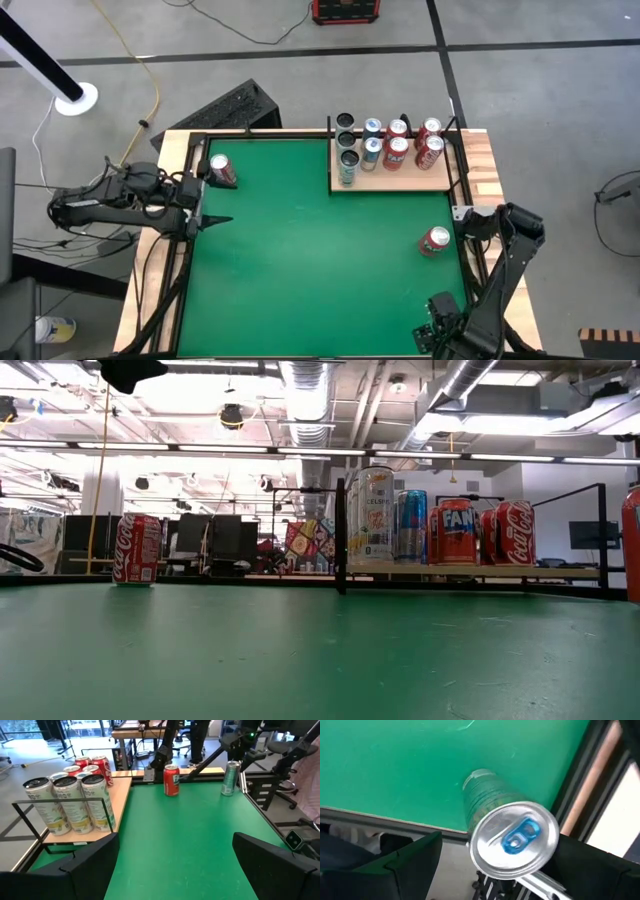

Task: Sort soda cans
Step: Put the blue soda can on the shelf align with the other blue soda cans

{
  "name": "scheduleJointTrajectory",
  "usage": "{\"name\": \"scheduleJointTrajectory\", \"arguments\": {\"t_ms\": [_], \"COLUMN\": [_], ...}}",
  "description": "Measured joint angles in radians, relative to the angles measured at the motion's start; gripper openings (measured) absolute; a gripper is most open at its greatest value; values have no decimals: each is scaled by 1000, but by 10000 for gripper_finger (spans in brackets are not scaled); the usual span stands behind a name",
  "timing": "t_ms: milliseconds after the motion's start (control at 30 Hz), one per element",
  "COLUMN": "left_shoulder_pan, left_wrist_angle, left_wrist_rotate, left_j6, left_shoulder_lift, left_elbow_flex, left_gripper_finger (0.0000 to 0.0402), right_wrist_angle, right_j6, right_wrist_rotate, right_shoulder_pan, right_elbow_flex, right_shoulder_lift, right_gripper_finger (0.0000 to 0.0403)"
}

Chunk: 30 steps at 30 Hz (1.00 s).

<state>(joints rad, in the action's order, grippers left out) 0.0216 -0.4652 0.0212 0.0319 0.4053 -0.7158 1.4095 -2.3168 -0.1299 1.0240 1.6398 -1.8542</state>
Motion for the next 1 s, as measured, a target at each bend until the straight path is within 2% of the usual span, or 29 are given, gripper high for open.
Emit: {"name": "scheduleJointTrajectory", "arguments": {"t_ms": [233, 333, 533, 667, 833, 1000], "left_shoulder_pan": [0, 0, 0, 0, 0, 0], "left_wrist_angle": [6, 7, 8, 8, 8, 8], "left_wrist_rotate": [0, 0, -1, -1, -2, -2], "left_j6": [0, 0, 0, -1, -2, 2], "left_shoulder_lift": [0, 0, 0, 0, 0, 0], "left_elbow_flex": [0, 0, 0, 0, 0, 0], "left_gripper_finger": [373, 373, 373, 373, 373, 373], "right_wrist_angle": [-56, -45, -27, -26, 9, 66], "right_j6": [6, 21, 66, 104, 227, 462], "right_wrist_rotate": [-2, -3, -32, -30, 29, 134], "right_shoulder_pan": [-5, -5, -20, -46, -141, -324], "right_elbow_flex": [-54, -55, -55, -51, -48, -48], "right_shoulder_lift": [0, 0, 5, 25, 80, 126], "right_gripper_finger": [386, 360, 267, 266, 266, 266]}}
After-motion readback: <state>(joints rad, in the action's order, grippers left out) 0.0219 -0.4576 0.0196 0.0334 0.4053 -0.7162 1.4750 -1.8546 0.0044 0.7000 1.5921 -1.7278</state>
